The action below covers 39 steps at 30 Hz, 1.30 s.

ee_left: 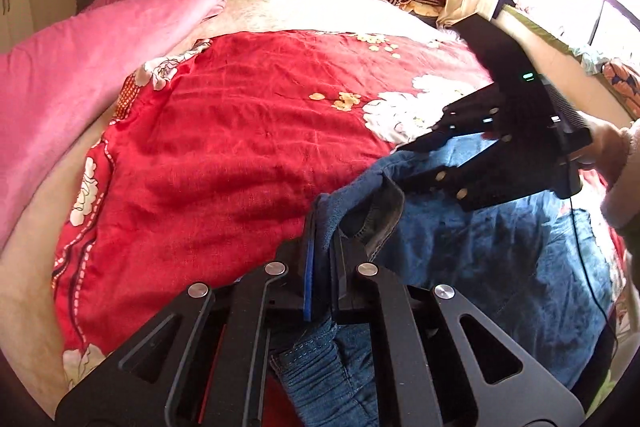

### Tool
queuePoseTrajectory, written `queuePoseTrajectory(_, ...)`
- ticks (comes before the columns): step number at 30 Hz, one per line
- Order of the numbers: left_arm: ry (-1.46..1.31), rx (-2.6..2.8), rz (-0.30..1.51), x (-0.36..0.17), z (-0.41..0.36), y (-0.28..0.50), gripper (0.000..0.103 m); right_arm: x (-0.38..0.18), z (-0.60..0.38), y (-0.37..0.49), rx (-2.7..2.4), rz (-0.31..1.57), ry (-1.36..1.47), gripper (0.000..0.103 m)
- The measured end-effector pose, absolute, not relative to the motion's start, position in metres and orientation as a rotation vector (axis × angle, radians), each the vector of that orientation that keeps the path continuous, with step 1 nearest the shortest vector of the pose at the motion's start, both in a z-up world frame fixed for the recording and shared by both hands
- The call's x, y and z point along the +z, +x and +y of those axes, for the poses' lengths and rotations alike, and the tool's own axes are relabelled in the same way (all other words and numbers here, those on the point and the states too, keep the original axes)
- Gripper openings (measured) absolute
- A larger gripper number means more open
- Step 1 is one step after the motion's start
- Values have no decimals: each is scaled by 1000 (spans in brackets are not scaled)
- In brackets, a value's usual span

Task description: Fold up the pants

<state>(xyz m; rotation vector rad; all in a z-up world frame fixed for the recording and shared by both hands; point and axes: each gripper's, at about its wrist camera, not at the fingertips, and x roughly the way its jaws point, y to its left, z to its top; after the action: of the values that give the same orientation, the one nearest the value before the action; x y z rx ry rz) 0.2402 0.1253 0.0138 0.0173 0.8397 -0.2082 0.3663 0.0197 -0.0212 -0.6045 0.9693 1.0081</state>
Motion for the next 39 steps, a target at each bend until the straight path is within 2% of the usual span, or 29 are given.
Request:
queuePoseTrajectory(2, 16, -191, 848, 12, 129, 241, 1, -12, 12, 357, 984, 948, -572, 8)
queuePoseTrajectory(3, 7, -190, 846, 13, 131, 241, 1, -6, 7, 351, 966, 932, -552, 5)
queuePoseTrajectory(11, 29, -261, 782, 35, 125, 212, 1, 51, -41, 278, 889, 819, -368, 4)
queuePoseTrajectory(17, 45, -294, 713, 54, 111, 159, 1, 69, -67, 202, 899, 776, -299, 4)
queuePoseTrajectory(26, 71, -279, 757, 32, 91, 73, 1, 45, -79, 110, 937, 818, -274, 4)
queuePoseTrajectory(31, 82, -234, 854, 3, 86, 57, 2, 16, -77, 81, 924, 843, -302, 4)
queuePoseTrajectory(39, 19, -220, 900, -8, 94, 43, 5, -24, -66, 53, 898, 862, -337, 4)
